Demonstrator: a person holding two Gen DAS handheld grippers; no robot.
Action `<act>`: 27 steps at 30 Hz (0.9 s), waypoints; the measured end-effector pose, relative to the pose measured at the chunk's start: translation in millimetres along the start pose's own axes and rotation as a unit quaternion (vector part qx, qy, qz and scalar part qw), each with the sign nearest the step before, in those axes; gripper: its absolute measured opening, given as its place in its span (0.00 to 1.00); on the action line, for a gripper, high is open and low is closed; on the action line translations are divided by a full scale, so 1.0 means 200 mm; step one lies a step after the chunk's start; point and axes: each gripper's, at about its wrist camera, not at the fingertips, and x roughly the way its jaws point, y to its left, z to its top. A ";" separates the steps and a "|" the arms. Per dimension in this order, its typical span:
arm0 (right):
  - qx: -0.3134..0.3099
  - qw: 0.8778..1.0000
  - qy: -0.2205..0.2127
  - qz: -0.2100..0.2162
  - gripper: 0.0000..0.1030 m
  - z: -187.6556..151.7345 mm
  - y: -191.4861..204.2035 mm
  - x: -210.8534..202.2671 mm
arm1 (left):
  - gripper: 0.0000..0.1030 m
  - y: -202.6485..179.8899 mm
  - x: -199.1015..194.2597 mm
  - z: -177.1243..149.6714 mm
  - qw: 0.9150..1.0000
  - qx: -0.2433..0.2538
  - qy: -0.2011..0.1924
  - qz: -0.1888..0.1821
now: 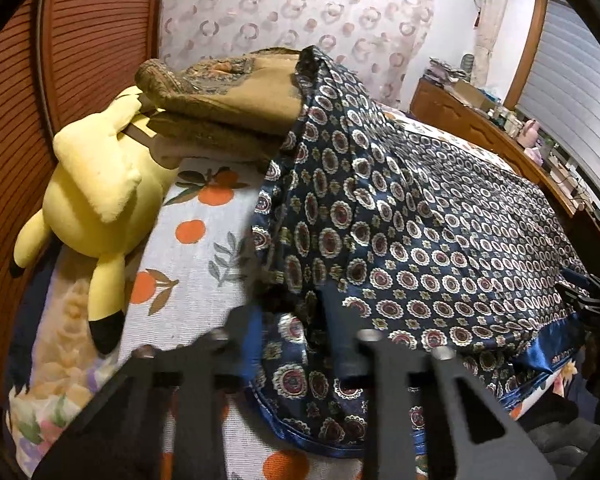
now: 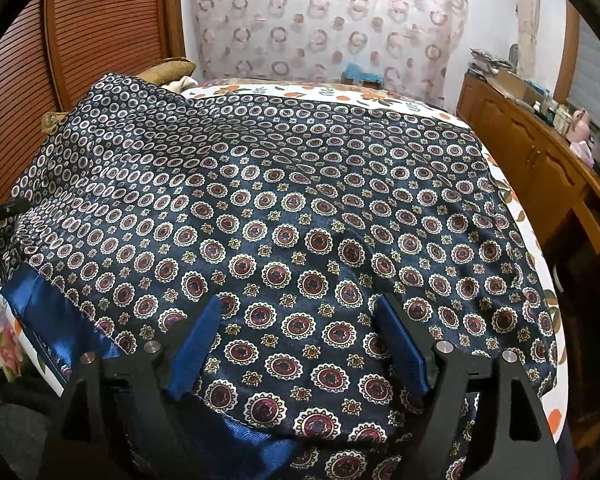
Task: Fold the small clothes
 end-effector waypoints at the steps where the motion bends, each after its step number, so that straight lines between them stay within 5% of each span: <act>1: 0.001 1.000 0.000 0.000 0.80 -0.01 -0.01 -0.01 | 0.09 -0.01 0.00 0.00 1.000 0.003 0.002 -0.004; 15: 0.015 0.999 -0.027 0.042 0.81 -0.05 -0.18 -0.12 | 0.04 -0.32 -0.21 0.19 0.993 0.048 -0.082 -0.075; 27: 0.058 0.996 -0.068 0.009 0.81 -0.13 -0.45 -0.30 | 0.04 -0.93 -0.21 0.52 0.967 0.129 -0.110 -0.191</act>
